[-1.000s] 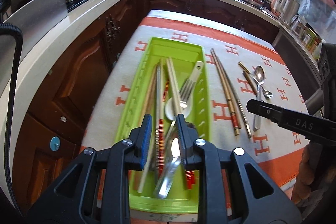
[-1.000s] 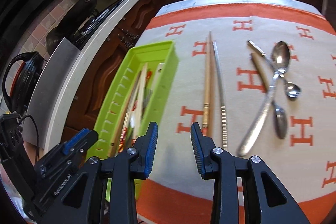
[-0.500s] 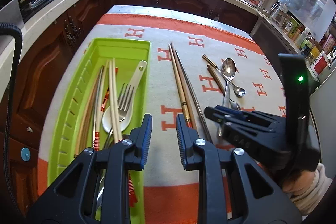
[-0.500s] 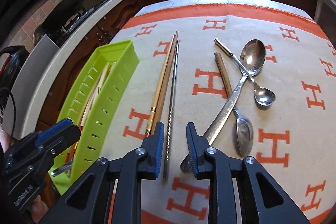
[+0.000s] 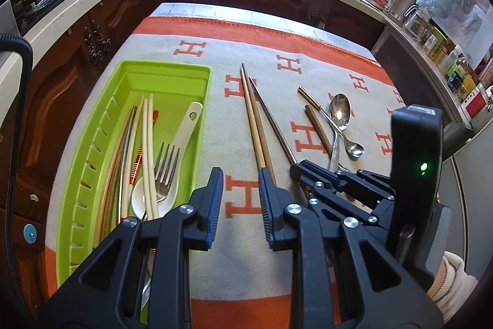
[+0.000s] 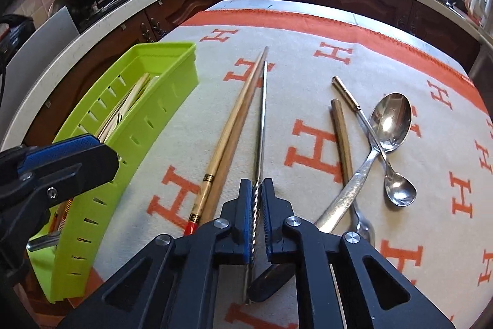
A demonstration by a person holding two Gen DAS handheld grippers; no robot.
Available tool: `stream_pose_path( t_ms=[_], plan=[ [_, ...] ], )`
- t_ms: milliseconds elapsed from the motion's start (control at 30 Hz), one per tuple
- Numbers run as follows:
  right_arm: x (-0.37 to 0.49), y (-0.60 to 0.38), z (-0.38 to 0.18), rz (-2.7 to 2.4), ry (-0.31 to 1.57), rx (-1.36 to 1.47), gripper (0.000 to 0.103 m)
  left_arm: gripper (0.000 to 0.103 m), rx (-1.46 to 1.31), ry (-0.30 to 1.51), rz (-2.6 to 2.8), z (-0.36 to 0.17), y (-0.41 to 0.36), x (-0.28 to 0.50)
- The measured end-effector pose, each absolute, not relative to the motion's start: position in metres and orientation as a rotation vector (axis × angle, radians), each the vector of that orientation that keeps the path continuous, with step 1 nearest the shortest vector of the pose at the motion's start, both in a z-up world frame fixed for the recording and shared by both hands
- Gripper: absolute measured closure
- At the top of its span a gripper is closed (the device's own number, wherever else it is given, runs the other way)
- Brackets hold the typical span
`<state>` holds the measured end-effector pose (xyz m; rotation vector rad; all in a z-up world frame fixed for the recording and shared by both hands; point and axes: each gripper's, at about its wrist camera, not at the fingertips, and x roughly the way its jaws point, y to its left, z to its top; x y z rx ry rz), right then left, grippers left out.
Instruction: Organize utensils
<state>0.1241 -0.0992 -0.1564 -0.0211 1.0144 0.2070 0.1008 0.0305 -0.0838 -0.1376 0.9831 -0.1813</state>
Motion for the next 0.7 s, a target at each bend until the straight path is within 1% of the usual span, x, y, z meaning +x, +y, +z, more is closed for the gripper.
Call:
stream_pose_path(
  t_ms=[333, 433, 533, 700],
  plan=[
    [0.122, -0.166, -0.155, 0.200, 1.033, 0.293, 0.097, 0.083, -0.118, 1.032, -0.198, -0.103, 0.000, 0.120],
    [0.120, -0.175, -0.153, 0.211, 1.022, 0.326, 0.097, 0.085, -0.114, 1.063, -0.180, -0.113, -0.008, 0.129],
    [0.118, -0.182, -0.150, 0.230, 1.009, 0.355, 0.097, 0.090, -0.100, 1.096, -0.147, -0.125, -0.012, 0.137],
    [0.112, -0.189, -0.146, 0.258, 0.998, 0.381, 0.097, 0.091, -0.109, 1.128, -0.119, -0.139, -0.013, 0.146]
  ],
)
